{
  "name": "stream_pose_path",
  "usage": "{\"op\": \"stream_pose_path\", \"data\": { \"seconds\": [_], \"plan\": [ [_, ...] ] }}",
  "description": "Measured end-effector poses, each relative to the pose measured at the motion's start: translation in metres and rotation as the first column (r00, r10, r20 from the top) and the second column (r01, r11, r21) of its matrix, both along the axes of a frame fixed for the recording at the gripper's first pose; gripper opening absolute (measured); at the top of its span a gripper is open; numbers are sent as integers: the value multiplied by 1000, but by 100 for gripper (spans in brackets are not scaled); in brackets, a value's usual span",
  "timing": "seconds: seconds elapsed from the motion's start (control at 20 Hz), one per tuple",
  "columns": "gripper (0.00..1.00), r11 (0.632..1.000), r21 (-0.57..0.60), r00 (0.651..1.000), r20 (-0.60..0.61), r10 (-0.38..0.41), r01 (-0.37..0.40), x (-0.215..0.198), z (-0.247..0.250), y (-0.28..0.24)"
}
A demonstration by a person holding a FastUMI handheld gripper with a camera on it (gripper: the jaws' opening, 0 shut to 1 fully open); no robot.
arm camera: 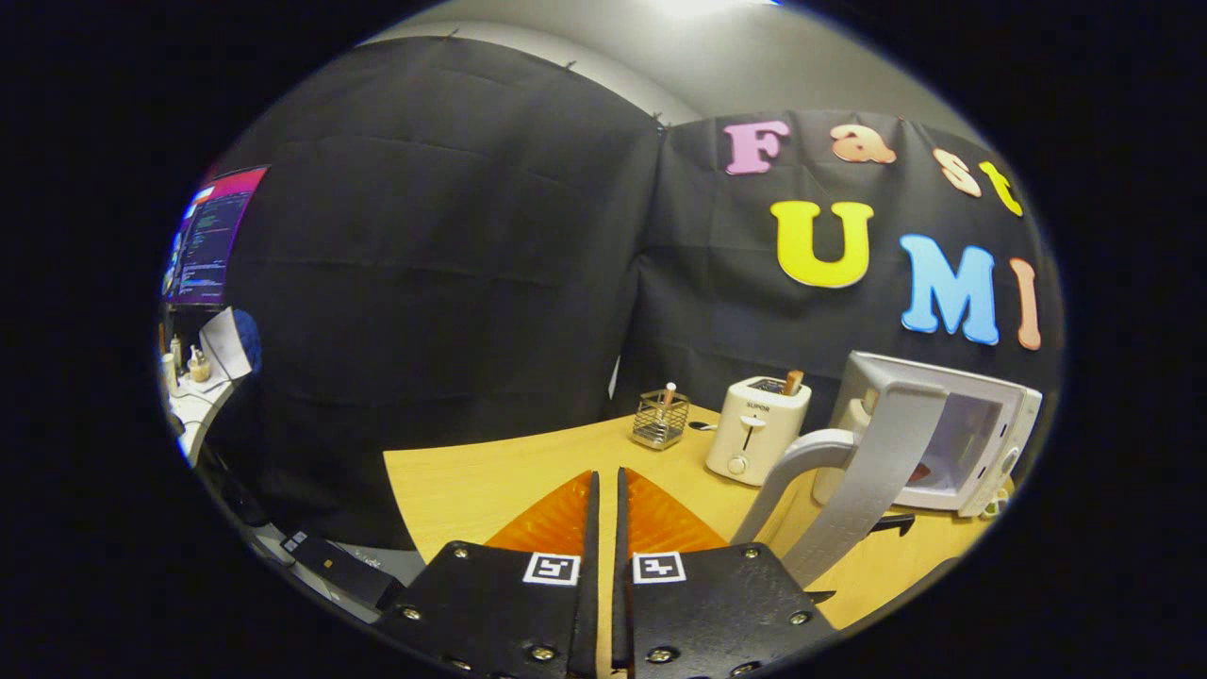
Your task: Open the microwave, put the food inside, and close the microwave door.
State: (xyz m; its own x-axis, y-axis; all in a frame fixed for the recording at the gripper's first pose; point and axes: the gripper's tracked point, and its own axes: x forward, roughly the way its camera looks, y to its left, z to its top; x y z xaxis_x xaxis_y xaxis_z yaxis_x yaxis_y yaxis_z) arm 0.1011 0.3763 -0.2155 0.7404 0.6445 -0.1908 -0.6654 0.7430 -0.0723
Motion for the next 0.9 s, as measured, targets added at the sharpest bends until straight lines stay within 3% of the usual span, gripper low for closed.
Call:
{"op": "stream_pose_path", "data": {
  "seconds": [0.15, 0.3, 0.6, 0.9],
  "plan": [
    [6, 993, 8, 993, -10, -117, 117, 30, -4, -13],
    [1, 991, 15, 990, -50, -133, 134, 28, -8, -21],
    [1, 977, 18, 976, -38, -213, 214, 43, 0, -92],
    [1, 916, 6, 916, -39, -400, 400, 89, -3, -179]
  ]
}}
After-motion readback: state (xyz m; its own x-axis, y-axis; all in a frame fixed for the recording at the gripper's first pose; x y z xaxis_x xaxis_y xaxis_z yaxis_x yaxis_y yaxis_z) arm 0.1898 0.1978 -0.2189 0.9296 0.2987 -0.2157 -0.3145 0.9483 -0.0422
